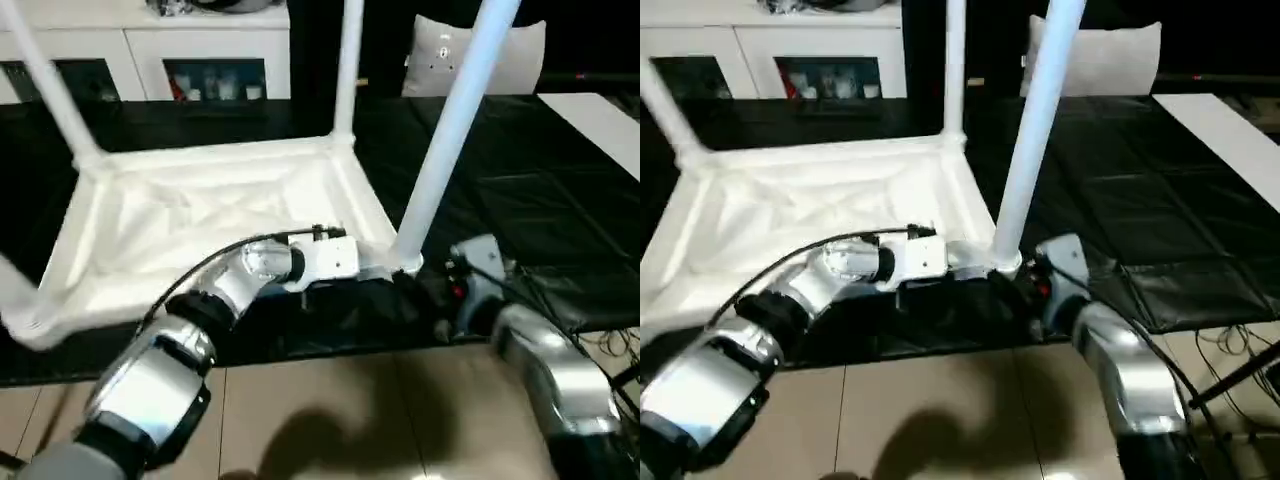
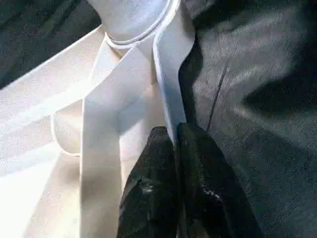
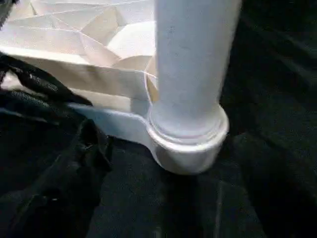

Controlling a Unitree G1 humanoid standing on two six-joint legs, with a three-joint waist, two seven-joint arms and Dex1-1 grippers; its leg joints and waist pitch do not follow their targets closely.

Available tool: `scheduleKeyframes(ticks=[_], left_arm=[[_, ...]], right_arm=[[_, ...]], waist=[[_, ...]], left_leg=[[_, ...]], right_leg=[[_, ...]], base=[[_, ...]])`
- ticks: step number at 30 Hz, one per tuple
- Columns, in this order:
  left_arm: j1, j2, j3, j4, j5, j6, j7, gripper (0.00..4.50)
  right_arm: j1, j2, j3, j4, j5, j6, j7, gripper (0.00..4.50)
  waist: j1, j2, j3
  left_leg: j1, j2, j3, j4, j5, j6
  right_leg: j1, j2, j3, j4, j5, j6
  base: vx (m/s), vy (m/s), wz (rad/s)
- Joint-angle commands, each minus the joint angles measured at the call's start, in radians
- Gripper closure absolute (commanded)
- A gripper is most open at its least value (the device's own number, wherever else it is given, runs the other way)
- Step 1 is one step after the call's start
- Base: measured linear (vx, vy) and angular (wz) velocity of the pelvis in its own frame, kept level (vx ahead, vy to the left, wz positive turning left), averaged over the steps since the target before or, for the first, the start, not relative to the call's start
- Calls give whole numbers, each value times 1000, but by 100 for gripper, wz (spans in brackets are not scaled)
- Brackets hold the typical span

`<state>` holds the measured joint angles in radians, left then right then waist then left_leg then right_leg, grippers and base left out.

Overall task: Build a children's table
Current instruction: Rotate leg to tighten

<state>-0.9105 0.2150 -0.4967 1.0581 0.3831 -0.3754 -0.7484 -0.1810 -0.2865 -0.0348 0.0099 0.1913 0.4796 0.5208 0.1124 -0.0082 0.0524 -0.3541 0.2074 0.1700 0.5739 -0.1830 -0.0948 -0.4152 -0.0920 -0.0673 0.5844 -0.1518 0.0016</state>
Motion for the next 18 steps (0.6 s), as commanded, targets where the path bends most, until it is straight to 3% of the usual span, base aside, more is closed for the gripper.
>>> scheduleKeyframes(ticks=[1,2,4,7,10,13,14,16,18], left_arm=[[-29,21,-30,16,66,-32,39,384],[-40,31,-29,38,78,-57,84,371],[-43,39,-38,52,99,-73,137,344],[-37,49,-46,65,126,-89,214,327],[-8,58,2,51,87,-71,270,303],[62,32,148,-18,-76,-19,244,283],[119,0,257,-94,-207,35,221,259],[174,-24,327,-184,-298,78,228,253],[244,-41,382,-304,-377,115,284,249]], right_arm=[[13,-5,-14,-34,5,18,-12,5],[25,5,-15,-56,13,39,-34,2],[30,13,-10,-68,13,45,-49,0],[32,21,1,-77,-3,29,-58,0],[37,25,8,-97,1,11,-53,0],[48,28,6,-123,26,19,-38,0],[58,29,4,-143,47,37,-33,0],[65,24,11,-157,42,34,-35,0],[75,28,16,-174,41,26,-42,0]], waist=[[-1,-5,-69],[-3,1,-68],[-7,-10,-71],[-12,-10,-71],[-15,-10,-71],[-14,-13,-71],[-13,-19,-71],[-10,-14,-72],[-10,-17,-68]], left_leg=[[-1,10,0,-66,-209,17],[-4,8,-2,-67,-204,14],[-5,7,0,-64,-197,17],[-6,7,1,-62,-185,26],[-9,7,2,-60,-175,34],[-7,8,4,-58,-165,50],[-6,10,6,-56,-162,59],[-5,13,6,-56,-161,68],[-6,17,7,-59,-194,63]], right_leg=[[65,-41,36,-65,-251,-131],[67,-40,34,-64,-256,-128],[68,-41,34,-63,-243,-133],[65,-41,33,-62,-242,-143],[65,-42,34,-59,-229,-155],[61,-45,33,-59,-237,-180],[59,-44,34,-56,-217,-198],[57,-44,34,-52,-193,-224],[56,-44,33,-52,-210,-226]], base=[[0,0,0],[0,0,0],[0,0,0],[0,0,0],[0,0,0],[0,0,0],[0,0,0],[0,0,0],[0,0,0]])
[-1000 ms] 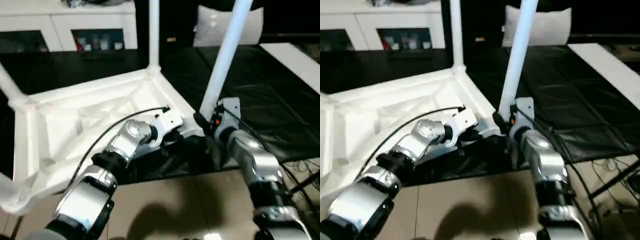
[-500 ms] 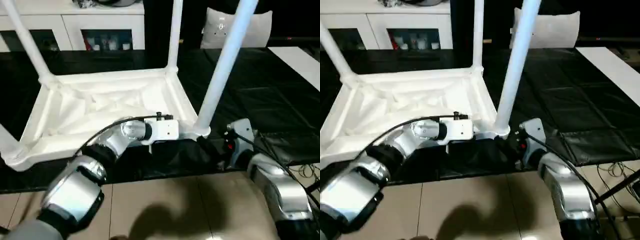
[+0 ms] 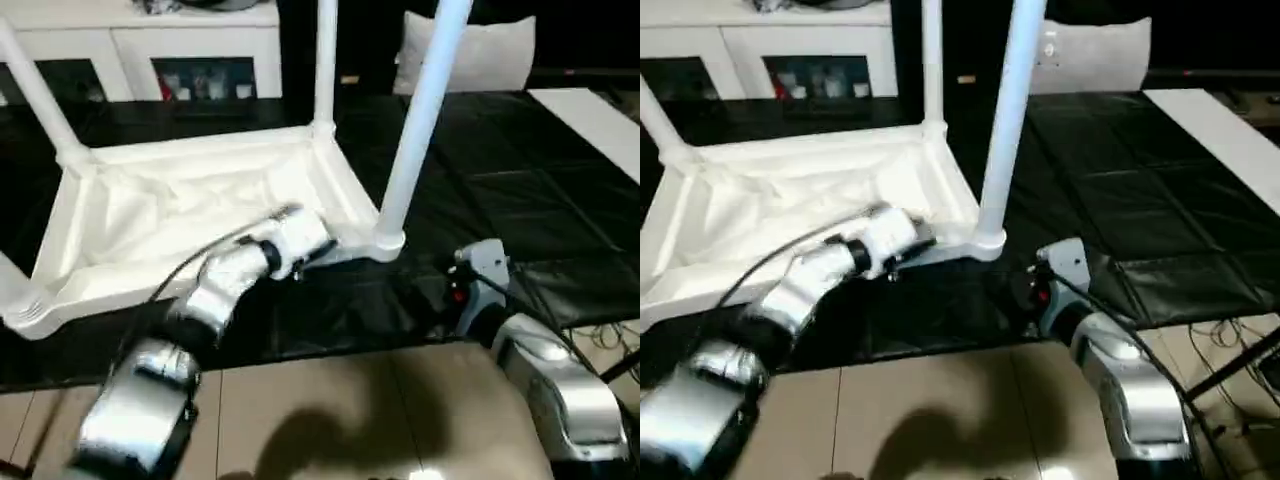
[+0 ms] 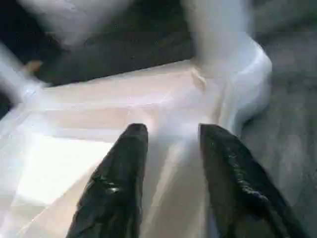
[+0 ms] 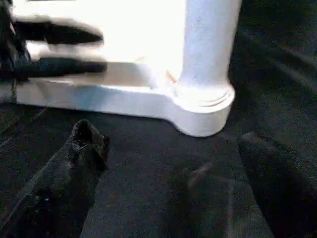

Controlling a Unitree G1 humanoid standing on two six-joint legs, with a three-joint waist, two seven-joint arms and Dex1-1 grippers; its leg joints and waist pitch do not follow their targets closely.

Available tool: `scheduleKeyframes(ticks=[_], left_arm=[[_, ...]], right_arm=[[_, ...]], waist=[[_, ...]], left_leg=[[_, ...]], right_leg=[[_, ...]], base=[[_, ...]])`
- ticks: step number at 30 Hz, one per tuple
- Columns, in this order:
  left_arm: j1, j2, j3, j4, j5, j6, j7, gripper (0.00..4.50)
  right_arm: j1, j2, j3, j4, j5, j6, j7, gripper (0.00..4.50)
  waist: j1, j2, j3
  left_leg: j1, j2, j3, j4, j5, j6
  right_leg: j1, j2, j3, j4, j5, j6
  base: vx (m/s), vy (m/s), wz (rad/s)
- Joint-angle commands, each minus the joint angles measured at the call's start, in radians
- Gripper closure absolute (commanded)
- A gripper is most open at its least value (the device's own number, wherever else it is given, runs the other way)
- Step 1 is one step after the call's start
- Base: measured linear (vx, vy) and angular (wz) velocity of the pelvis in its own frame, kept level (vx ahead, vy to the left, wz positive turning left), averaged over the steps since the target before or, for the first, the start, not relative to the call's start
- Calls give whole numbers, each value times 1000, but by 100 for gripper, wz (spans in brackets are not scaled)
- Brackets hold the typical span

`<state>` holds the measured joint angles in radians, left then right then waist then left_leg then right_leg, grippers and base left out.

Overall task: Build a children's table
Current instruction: Rotate leg to tighten, then move to table

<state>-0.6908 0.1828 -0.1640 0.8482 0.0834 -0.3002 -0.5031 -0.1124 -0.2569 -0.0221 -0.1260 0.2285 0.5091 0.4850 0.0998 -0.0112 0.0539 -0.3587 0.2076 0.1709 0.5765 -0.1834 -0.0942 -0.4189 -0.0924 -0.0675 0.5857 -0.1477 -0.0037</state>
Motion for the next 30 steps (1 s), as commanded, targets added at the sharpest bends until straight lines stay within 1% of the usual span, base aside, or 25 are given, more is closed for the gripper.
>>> scheduleKeyframes(ticks=[1,2,3,4,5,6,7,8,9,10,11,12,13,14,15,16,17,19,21,23,24,25,27,28,30], left_arm=[[24,-9,49,-94,-77,40,39,225],[55,-13,65,-149,-98,47,66,214],[152,-24,90,-325,-151,126,79,210],[152,-24,90,-325,-151,126,79,206],[229,-37,104,-451,-168,176,107,196],[260,-45,113,-500,-161,200,126,183],[293,-52,124,-547,-134,216,160,168],[324,-57,134,-594,-109,253,186,168],[344,-60,141,-631,-94,285,201,156],[378,-61,148,-690,-122,358,190,156],[435,-59,166,-774,-152,434,196,144],[441,-59,169,-782,-152,437,201,134],[466,-58,180,-810,-152,441,219,127],[533,-49,195,-869,-147,441,252,123],[553,-44,193,-891,-146,450,259,117],[572,-38,189,-906,-139,445,260,102],[588,-35,185,-916,-133,440,261,102],[631,-67,198,-976,-133,481,302,102],[652,-87,205,-1020,-121,523,330,102],[663,-78,197,-1043,-65,537,352,102],[668,-74,196,-1049,-57,543,356,102],[678,-70,196,-1065,-68,561,362,102],[686,-64,194,-1079,-85,571,364,102],[687,-62,195,-1082,-92,573,362,102],[686,-58,194,-1090,-92,586,362,102]], right_arm=[[6,-1,3,-38,3,-3,-6,0],[11,-4,10,-47,-4,-6,-9,0],[26,-3,21,-64,-13,-4,-14,0],[26,-3,21,-64,-13,-4,-14,0],[37,4,27,-72,-12,-26,-9,0],[42,9,26,-77,-9,-38,-8,0],[48,12,26,-84,-5,-37,-9,0],[52,13,30,-90,-7,-42,-10,0],[56,12,33,-96,-7,-42,-12,0],[56,13,40,-98,-35,-55,-39,0],[54,21,45,-105,-79,-43,-100,0],[54,23,46,-106,-83,-38,-108,0],[54,30,46,-113,-89,-13,-130,0],[67,43,50,-137,-69,11,-130,0],[72,45,53,-144,-68,9,-130,0],[77,46,56,-147,-73,10,-136,0],[83,46,59,-148,-76,13,-141,0],[97,56,55,-150,-80,-21,-148,0],[103,57,54,-149,-83,-51,-148,0],[103,61,54,-149,-82,-51,-156,0],[102,62,53,-147,-83,-53,-160,0],[101,61,53,-145,-87,-51,-160,0],[101,56,58,-143,-88,-52,-158,0],[100,55,59,-143,-89,-53,-158,0],[96,49,71,-142,-89,-54,-148,0]], waist=[[2,-14,-69],[2,-15,-68],[3,-13,-68],[3,-16,-60],[2,-11,-64],[1,-10,-63],[-4,-12,-61],[-5,-12,-62],[-5,-8,-62],[-6,-9,-61],[-7,-7,-59],[-8,-8,-58],[-10,-9,-58],[-12,-6,-58],[-13,-5,-58],[-12,-5,-58],[-13,-5,-58],[-11,-1,-58],[-12,-1,-56],[-11,-2,-56],[-13,-3,-55],[-13,-2,-56],[-13,-5,-57],[-12,-1,-57],[-14,1,-55]], left_leg=[[-3,16,5,-61,-203,60],[-1,12,6,-63,-218,59],[-1,15,3,-64,-220,52],[-7,22,1,-70,-234,43],[0,23,2,-69,-258,35],[-4,22,2,-70,-253,35],[-5,20,4,-71,-260,34],[-8,16,3,-71,-257,32],[-6,18,2,-71,-255,28],[-6,18,2,-71,-253,25],[-9,17,1,-73,-251,16],[-9,18,0,-74,-248,14],[-9,14,1,-72,-253,12],[-11,12,0,-73,-262,15],[-11,13,-1,-74,-270,14],[-9,14,-1,-74,-276,16],[-8,12,0,-74,-281,17],[-6,15,-2,-75,-294,12],[-6,16,-1,-76,-314,7],[-6,14,-2,-76,-311,11],[-12,12,-4,-78,-302,13],[-9,11,-3,-76,-304,13],[-13,10,-3,-75,-289,15],[-11,9,-3,-74,-287,14],[2,9,-4,-78,-366,9]], right_leg=[[61,-44,33,-55,-232,-213],[57,-41,32,-63,-280,-181],[60,-44,32,-61,-291,-173],[60,-49,33,-62,-319,-167],[55,-49,33,-67,-375,-146],[55,-48,34,-69,-376,-139],[51,-39,34,-72,-377,-125],[53,-37,33,-75,-389,-103],[50,-37,34,-76,-389,-91],[49,-37,35,-76,-391,-88],[50,-38,34,-75,-404,-87],[49,-37,34,-76,-404,-87],[48,-33,34,-78,-412,-77],[48,-31,33,-80,-410,-69],[49,-31,33,-79,-409,-65],[45,-30,34,-82,-407,-56],[44,-27,34,-82,-404,-50],[42,-27,34,-83,-402,-48],[42,-28,34,-84,-413,-49],[42,-26,33,-88,-412,-40],[46,-24,33,-85,-403,-32],[45,-25,33,-87,-413,-25],[47,-26,33,-85,-405,-25],[45,-25,34,-85,-402,-26],[45,-23,30,-89,-475,-13]], base=[[0,0,0],[0,0,0],[0,0,0],[0,0,0],[0,0,0],[0,0,0],[0,0,0],[0,0,0],[0,0,0],[0,0,0],[0,0,0],[0,0,0],[0,0,0],[0,0,0],[0,0,0],[0,0,0],[0,0,0],[0,0,0],[0,0,0],[0,0,0],[0,0,0],[0,0,0],[0,0,0],[0,0,0],[0,0,0]])
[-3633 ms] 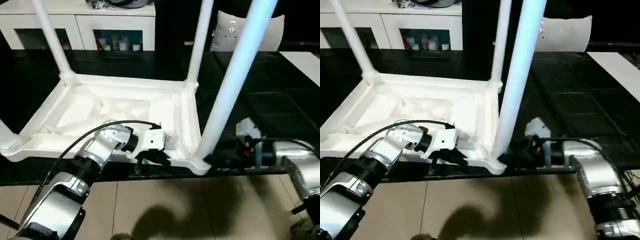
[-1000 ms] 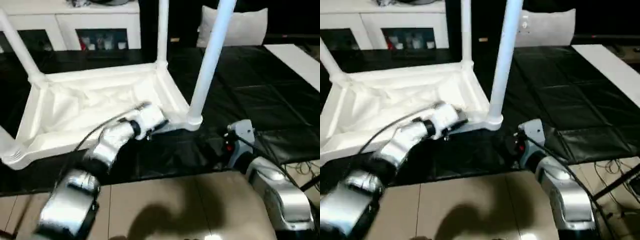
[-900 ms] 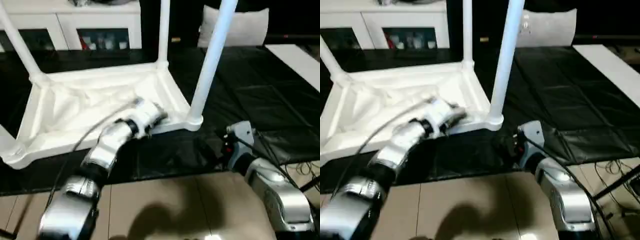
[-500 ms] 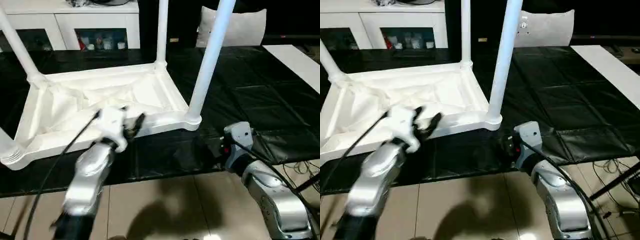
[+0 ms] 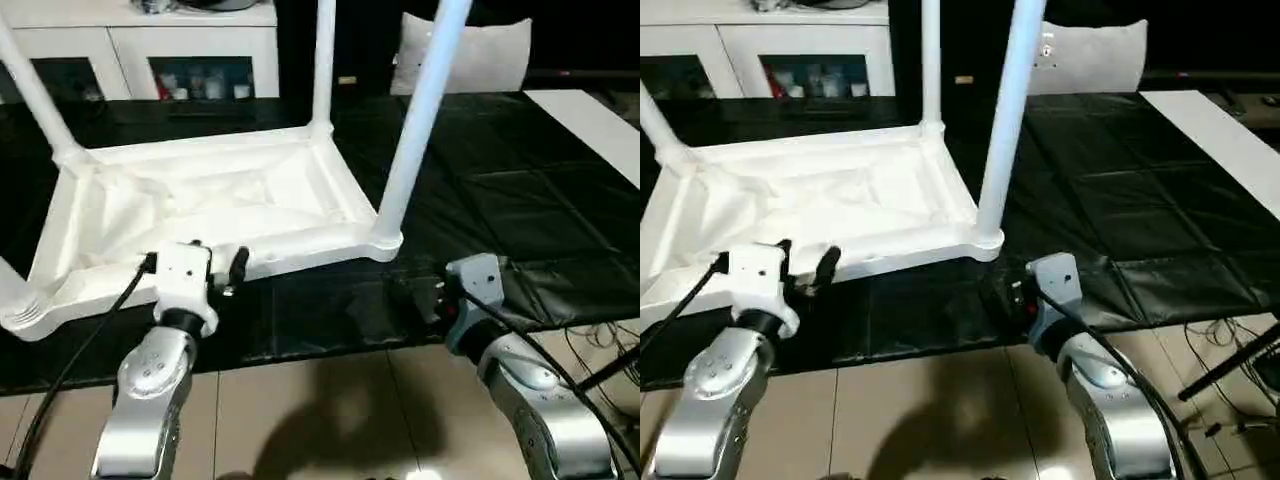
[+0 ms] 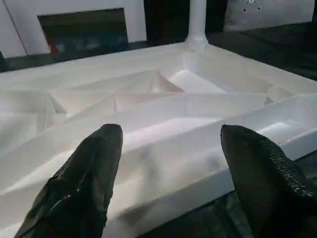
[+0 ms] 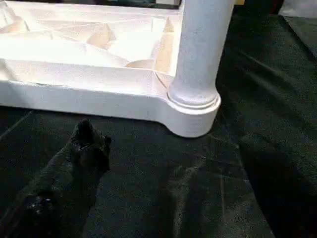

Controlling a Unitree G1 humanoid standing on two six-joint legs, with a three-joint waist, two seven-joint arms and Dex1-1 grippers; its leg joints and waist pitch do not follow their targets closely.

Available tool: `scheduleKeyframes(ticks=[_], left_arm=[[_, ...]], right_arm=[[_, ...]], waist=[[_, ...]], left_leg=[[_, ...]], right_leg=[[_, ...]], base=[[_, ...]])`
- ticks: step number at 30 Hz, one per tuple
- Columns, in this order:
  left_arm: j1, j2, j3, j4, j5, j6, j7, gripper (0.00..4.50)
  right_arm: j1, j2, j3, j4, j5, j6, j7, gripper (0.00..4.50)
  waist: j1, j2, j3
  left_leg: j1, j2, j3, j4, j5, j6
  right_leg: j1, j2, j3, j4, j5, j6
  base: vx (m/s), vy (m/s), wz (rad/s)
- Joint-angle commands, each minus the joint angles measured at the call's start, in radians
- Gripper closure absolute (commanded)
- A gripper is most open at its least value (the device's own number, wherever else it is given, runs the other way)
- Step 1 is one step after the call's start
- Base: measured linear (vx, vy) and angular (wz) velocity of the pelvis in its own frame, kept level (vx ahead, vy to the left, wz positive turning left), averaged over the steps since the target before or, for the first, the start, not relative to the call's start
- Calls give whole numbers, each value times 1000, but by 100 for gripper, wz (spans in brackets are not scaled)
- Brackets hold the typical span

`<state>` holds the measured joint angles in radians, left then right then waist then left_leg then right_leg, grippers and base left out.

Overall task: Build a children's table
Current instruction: Move to table

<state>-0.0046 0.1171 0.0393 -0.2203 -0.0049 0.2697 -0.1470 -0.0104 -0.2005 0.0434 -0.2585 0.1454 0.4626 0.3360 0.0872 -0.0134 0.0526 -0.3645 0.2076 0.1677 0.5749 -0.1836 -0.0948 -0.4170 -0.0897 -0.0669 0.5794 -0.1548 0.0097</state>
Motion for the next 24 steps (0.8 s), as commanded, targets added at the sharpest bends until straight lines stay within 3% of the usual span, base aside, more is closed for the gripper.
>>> scheduleKeyframes(ticks=[1,2,3,4,5,6,7,8,9,10,12,13,14,15,16,17,19,22,23,24], left_arm=[[-1,7,-10,-20,-2,18,6,102],[-7,1,-11,-20,7,33,3,102],[-7,1,-11,-20,7,33,3,102],[-11,-1,-15,-21,13,45,-2,102],[-11,0,-22,-22,13,49,-8,102],[-11,2,-26,-24,12,53,-10,102],[-11,5,-31,-25,10,56,-13,102],[-11,5,-31,-25,10,56,-13,102],[-13,12,-39,-27,8,62,-17,102],[-14,14,-39,-26,7,63,-18,102],[-15,15,-38,-26,5,66,-18,102],[-17,16,-38,-25,3,70,-21,102],[-19,16,-37,-25,3,72,-22,102],[-19,16,-38,-25,3,73,-22,102],[-20,16,-39,-25,2,75,-22,102],[-21,16,-39,-25,2,76,-22,102],[-23,17,-38,-24,0,77,-23,102],[-26,20,-40,-23,-6,81,-23,102],[-27,20,-40,-22,-6,81,-23,102],[-27,20,-40,-22,-6,81,-23,102]], right_arm=[[-5,-10,10,-9,-6,-9,6,0],[0,-17,24,-10,-11,-17,14,0],[0,-17,24,-10,-11,-17,14,0],[5,-21,31,-14,-14,-23,14,0],[9,-22,31,-18,-12,-22,16,0],[10,-22,30,-20,-10,-21,18,0],[10,-22,29,-21,-11,-23,17,0],[10,-22,29,-21,-11,-23,17,0],[4,-23,19,-11,-14,-36,15,0],[2,-23,17,-7,-17,-40,13,0],[0,-26,14,-1,-20,-46,9,0],[1,-29,14,0,-16,-50,9,0],[1,-31,14,0,-13,-51,10,0],[2,-33,15,-1,-12,-53,13,0],[4,-35,17,-3,-12,-56,15,0],[6,-38,19,-5,-11,-61,19,0],[5,-38,21,-5,-7,-65,25,0],[7,-57,48,-13,2,-69,72,0],[6,-60,52,-12,1,-74,77,0],[5,-60,53,-11,2,-75,79,0]], waist=[[-4,4,-52],[0,1,-45],[4,8,-36],[-6,17,-42],[-11,26,-34],[-18,23,-30],[-16,27,-28],[-20,26,-29],[-34,42,-37],[-31,38,-34],[-30,40,-40],[-32,39,-46],[-31,38,-54],[-32,37,-57],[-33,35,-62],[-29,38,-70],[-31,35,-75],[-30,33,-81],[-9,38,-83],[-15,38,-79]], left_leg=[[21,8,-4,-79,-432,7],[-9,-3,-25,-93,-467,34],[-41,-10,-43,-106,-499,55],[-12,-20,-51,-87,-532,72],[-15,-26,-63,-80,-533,80],[-27,-29,-68,-78,-528,81],[-25,-33,-75,-74,-530,78],[-35,-34,-82,-70,-520,78],[50,-3,-60,-59,-545,47],[53,11,-62,-77,-536,35],[56,17,-60,-91,-554,31],[42,12,-56,-95,-489,52],[35,4,-46,-91,-413,70],[35,3,-41,-89,-374,83],[21,-3,-35,-83,-288,107],[26,-9,-27,-74,-206,129],[19,-17,-25,-64,-111,166],[22,-25,-23,-51,-27,232],[-61,-63,-44,-20,25,337],[-57,-61,-57,-13,46,365]], right_leg=[[43,-25,24,-91,-532,-13],[72,-40,2,-87,-580,2],[97,-50,-25,-92,-652,31],[89,-65,-40,-113,-717,39],[108,-77,-60,-126,-768,11],[119,-78,-69,-128,-786,10],[128,-85,-84,-135,-795,-5],[148,-88,-93,-131,-776,-22],[93,-61,-65,-139,-751,-40],[99,-42,-55,-119,-590,-104],[107,-26,-38,-96,-459,-130],[126,-25,-28,-87,-385,-159],[140,-25,-19,-83,-341,-176],[142,-26,-16,-81,-315,-185],[158,-27,-13,-76,-276,-193],[161,-27,-12,-73,-232,-201],[172,-23,-12,-66,-170,-208],[177,-18,-12,-58,-128,-225],[242,-60,-56,-86,-128,-144],[233,-64,-66,-92,-149,-125]], base=[[0,0,0],[0,0,0],[0,0,0],[1,-4,35],[24,9,55],[24,9,55],[39,-5,57],[56,-11,60],[56,-11,60],[68,-10,31],[83,4,3],[93,17,-6],[82,22,-7],[82,22,-7],[67,18,-6],[77,12,-4],[81,13,-3],[86,-6,0],[71,-16,25],[71,-16,25]])
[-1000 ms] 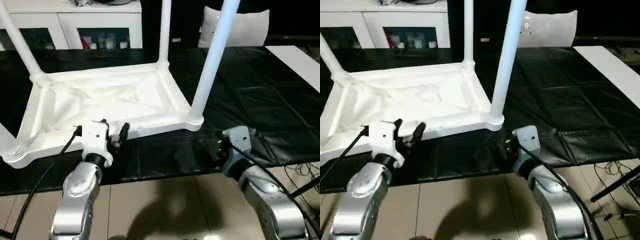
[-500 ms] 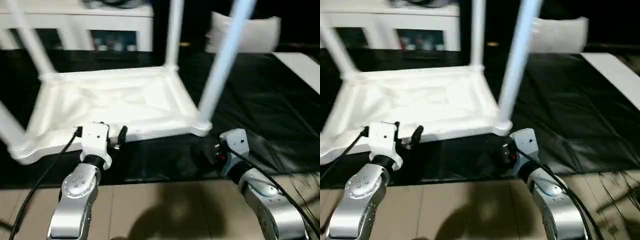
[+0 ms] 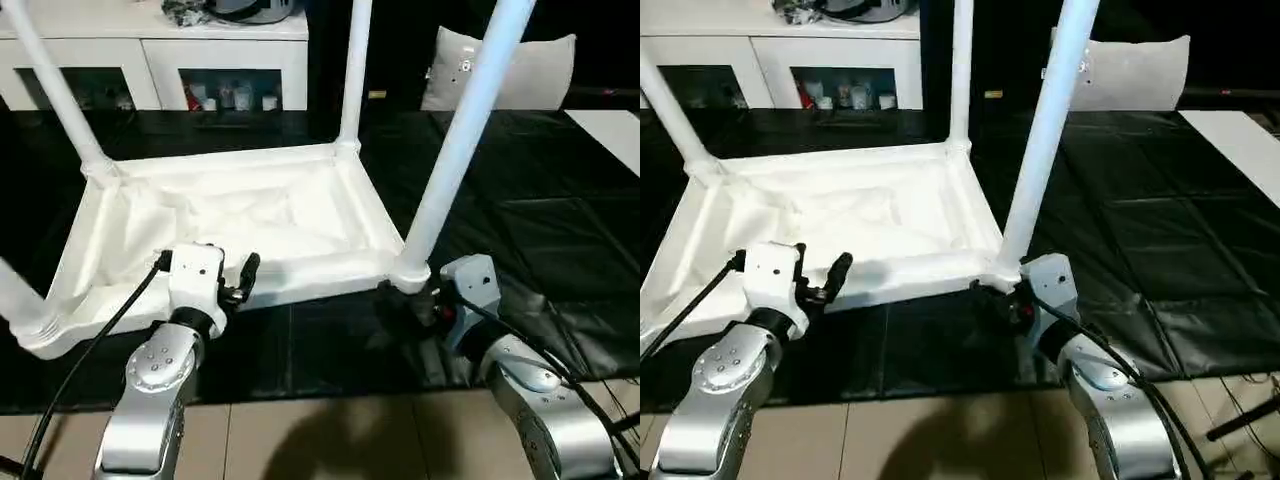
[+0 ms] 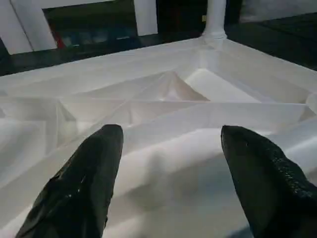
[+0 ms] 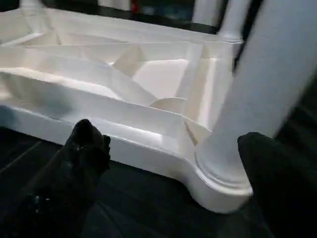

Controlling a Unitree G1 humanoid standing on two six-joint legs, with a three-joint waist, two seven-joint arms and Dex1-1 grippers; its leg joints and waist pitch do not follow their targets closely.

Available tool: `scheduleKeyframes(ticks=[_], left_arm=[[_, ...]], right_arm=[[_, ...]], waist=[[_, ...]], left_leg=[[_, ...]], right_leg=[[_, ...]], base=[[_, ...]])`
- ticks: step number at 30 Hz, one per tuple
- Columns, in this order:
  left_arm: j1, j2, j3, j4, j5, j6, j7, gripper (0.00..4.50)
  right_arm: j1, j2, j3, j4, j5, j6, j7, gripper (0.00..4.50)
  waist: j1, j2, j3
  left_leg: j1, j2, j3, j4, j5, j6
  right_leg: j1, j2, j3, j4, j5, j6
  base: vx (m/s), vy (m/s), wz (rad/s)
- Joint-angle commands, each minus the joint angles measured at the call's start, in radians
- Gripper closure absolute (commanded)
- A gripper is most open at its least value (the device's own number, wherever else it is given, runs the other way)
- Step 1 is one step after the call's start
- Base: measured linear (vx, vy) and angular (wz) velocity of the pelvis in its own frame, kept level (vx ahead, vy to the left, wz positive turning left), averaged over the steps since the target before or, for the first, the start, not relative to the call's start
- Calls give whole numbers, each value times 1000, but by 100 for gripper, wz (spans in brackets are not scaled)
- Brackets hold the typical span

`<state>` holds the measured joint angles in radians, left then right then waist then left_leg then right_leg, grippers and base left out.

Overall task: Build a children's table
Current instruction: Move to table

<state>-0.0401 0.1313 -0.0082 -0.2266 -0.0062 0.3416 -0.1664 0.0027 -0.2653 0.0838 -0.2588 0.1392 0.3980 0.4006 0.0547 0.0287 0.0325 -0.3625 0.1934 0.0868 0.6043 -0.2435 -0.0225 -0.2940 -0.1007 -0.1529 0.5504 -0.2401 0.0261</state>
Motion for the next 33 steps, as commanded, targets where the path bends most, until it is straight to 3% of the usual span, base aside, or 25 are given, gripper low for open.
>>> scheduleKeyframes(ticks=[1,3,4,5,7,8,9,10,11,12,13,14,15,16,17,18,19,20,21,22,23,25,26,29,33], left_arm=[[8,6,7,-15,-5,10,-4,102],[8,5,7,-16,-6,10,-3,102],[7,5,7,-16,-6,11,-1,102],[7,4,7,-16,-6,11,1,102],[9,3,7,-18,-7,12,2,102],[9,3,7,-18,-7,13,2,102],[9,3,7,-18,-8,15,3,102],[9,3,7,-18,-8,15,3,102],[12,3,7,-21,-9,17,3,102],[13,3,8,-22,-10,17,3,102],[14,3,8,-24,-10,18,3,102],[14,2,8,-25,-10,18,3,102],[16,2,8,-26,-12,17,2,102],[17,1,10,-26,-15,12,0,102],[22,3,8,-30,-18,6,-7,102],[24,6,3,-32,-15,22,-12,102],[25,6,3,-31,-15,33,-15,102],[25,5,4,-31,-17,33,-16,102],[27,5,4,-30,-22,22,-16,102],[27,5,4,-30,-23,21,-16,102],[27,6,3,-30,-25,17,-17,102],[25,9,2,-28,-31,13,-19,102],[22,9,4,-25,-35,9,-21,102],[17,8,8,-19,-38,6,-22,102],[12,12,6,-14,-34,6,-23,102]], right_arm=[[-9,5,12,-7,9,-15,14,0],[-9,8,10,-4,11,-19,9,0],[-9,11,7,-1,16,-23,8,0],[-12,12,6,11,13,-30,5,0],[-20,7,6,43,5,-46,12,0],[-22,7,5,53,4,-52,16,0],[-23,6,4,58,5,-56,19,0],[-23,6,4,58,5,-56,19,0],[-22,3,2,75,4,-72,24,0],[-21,1,1,80,2,-78,25,0],[-20,-1,1,86,-1,-86,25,0],[-19,-2,2,90,-3,-89,25,0],[-17,-1,1,90,0,-89,25,0],[-16,-1,0,89,2,-89,24,0],[-10,2,-4,81,16,-81,28,0],[-7,5,-10,73,20,-76,20,0],[-6,7,-14,69,19,-73,12,0],[-5,7,-15,68,18,-72,9,0],[-5,4,-11,64,14,-76,9,0],[-5,3,-10,64,12,-77,9,0],[-6,3,-9,63,8,-78,4,0],[-8,7,-9,55,5,-80,-1,0],[-11,14,-15,47,9,-76,-8,0],[-22,9,-8,43,17,-59,4,0],[-31,2,7,29,22,-53,16,0]], waist=[[7,5,-58],[3,11,-47],[-2,18,-45],[-33,23,-41],[-44,6,-38],[-38,-8,-34],[-34,-19,-25],[-25,-40,-31],[37,-51,-36],[42,-46,-37],[39,-43,-33],[33,-1,-36],[17,19,-35],[0,35,-47],[-61,23,-82],[-47,34,-83],[-37,16,-72],[-27,-10,-77],[-17,-38,-73],[14,-55,-58],[13,-60,-57],[12,-49,-49],[11,-25,-43],[2,-22,-23],[4,-27,-17]], left_leg=[[-54,-55,6,-32,167,325],[-39,-62,-13,-32,195,331],[-2,-57,-26,-38,182,324],[123,28,-80,-67,114,336],[165,74,-136,-90,28,417],[173,64,-132,-79,60,479],[148,35,-102,-72,41,463],[95,-24,-50,-42,56,424],[-59,-85,8,83,24,297],[-78,-63,2,100,23,230],[-86,-45,5,66,49,139],[-34,-9,10,-16,65,95],[-2,6,-3,-53,26,87],[75,23,-50,-65,7,208],[179,93,-149,-58,133,407],[183,103,-174,-44,307,509],[149,117,-156,-20,606,583],[99,81,-113,10,763,502],[41,19,-65,37,680,397],[-39,-67,-14,53,360,234],[-34,-50,-12,10,172,103],[-2,-39,-10,-26,12,11],[0,-19,-16,-51,-70,-17],[14,7,-9,-81,-312,-57],[17,6,1,-86,-394,-63]], right_leg=[[116,-35,-4,-63,-79,-126],[125,-17,-29,-68,-125,-114],[113,2,-33,-62,-153,-122],[11,41,-11,16,-190,-158],[-54,26,36,100,-162,-133],[-81,5,74,102,-118,-107],[-64,-9,95,71,-84,-121],[-2,-26,122,22,-16,-135],[153,-127,230,-63,-68,-193],[156,-142,233,-65,-88,-221],[149,-92,184,-57,-89,-256],[118,-44,116,-51,-120,-242],[108,-9,80,-40,-147,-205],[49,46,57,25,-129,-155],[-64,39,61,135,-111,-104],[-94,30,71,159,-119,-52],[-136,-5,117,165,-38,20],[-130,-49,174,110,168,37],[-95,-70,206,48,289,39],[-40,-85,234,45,497,45],[-17,-72,197,49,538,50],[-18,-35,169,33,348,33],[-17,-30,160,22,138,-26],[-37,-22,166,-7,-254,-150],[-56,-27,174,-25,-431,-122]], base=[[74,-8,51],[88,7,55],[92,10,55],[141,-35,34],[140,-42,19],[70,-42,2],[70,-42,2],[71,-56,8],[113,-52,5],[113,-52,5],[95,-38,-1],[75,-3,-4],[75,-3,-4],[137,11,9],[160,-13,4],[160,-13,4],[97,-34,-4],[0,0,0],[0,0,0],[-89,-63,8],[-38,-75,7],[-51,-69,2],[-96,-26,-5],[-91,2,-2],[-72,27,2]])
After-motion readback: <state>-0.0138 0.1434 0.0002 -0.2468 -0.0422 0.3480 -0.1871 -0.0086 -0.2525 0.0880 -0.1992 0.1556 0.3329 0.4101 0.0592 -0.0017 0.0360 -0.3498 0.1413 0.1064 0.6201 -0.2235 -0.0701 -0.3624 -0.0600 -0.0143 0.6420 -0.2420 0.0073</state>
